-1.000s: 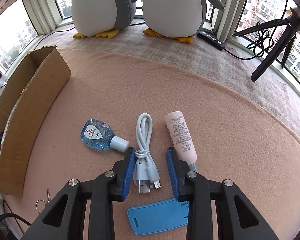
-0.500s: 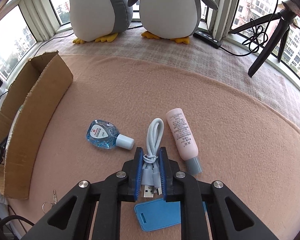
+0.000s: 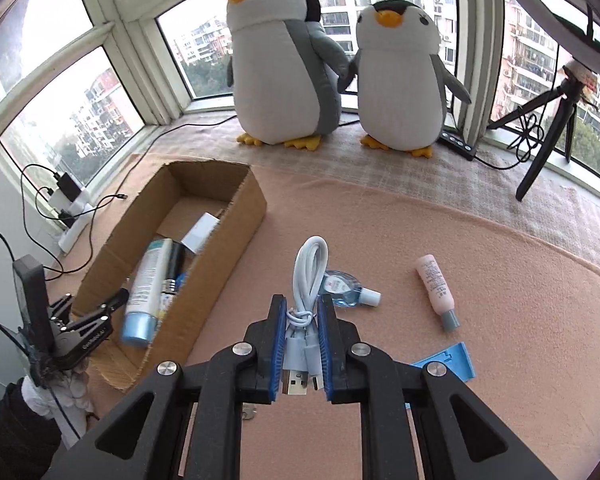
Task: Organize rigid objects
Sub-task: 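Carry the white cable with the right gripper into the box and release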
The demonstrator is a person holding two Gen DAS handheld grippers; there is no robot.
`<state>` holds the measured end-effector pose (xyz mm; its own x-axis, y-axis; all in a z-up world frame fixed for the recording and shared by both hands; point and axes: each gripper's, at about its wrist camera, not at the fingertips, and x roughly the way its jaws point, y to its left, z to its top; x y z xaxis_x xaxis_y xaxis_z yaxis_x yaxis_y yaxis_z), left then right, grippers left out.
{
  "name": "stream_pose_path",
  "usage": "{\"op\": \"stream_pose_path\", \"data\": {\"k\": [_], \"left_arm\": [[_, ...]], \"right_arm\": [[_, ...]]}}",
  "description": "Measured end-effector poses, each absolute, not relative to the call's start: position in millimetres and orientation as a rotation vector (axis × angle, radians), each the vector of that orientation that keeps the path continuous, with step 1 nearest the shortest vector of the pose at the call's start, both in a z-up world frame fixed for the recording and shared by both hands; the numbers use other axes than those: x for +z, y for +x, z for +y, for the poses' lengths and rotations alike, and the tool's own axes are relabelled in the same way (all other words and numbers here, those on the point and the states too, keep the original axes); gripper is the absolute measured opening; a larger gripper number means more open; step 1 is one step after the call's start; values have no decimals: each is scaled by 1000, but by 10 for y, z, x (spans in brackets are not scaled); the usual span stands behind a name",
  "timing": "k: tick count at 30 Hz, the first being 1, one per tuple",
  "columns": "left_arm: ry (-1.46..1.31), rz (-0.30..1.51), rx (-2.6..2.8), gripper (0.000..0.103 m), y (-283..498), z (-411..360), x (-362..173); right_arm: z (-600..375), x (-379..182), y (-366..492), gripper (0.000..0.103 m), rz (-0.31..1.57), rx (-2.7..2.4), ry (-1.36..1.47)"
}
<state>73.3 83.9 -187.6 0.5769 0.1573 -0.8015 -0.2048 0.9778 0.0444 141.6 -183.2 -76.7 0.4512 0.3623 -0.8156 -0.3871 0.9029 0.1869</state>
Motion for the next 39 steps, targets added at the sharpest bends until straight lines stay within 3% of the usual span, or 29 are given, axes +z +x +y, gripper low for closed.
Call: {"op": "stream_pose_path", "data": {"k": [15,39], "left_arm": [[-56,932,212,39,733,840,-1876],[-59,929,212,39,755,814,-1865]], "right_arm": [[-893,-487,1358,14,934,601,-77],[-124,-978,1684,14,996,597,-167]]}}
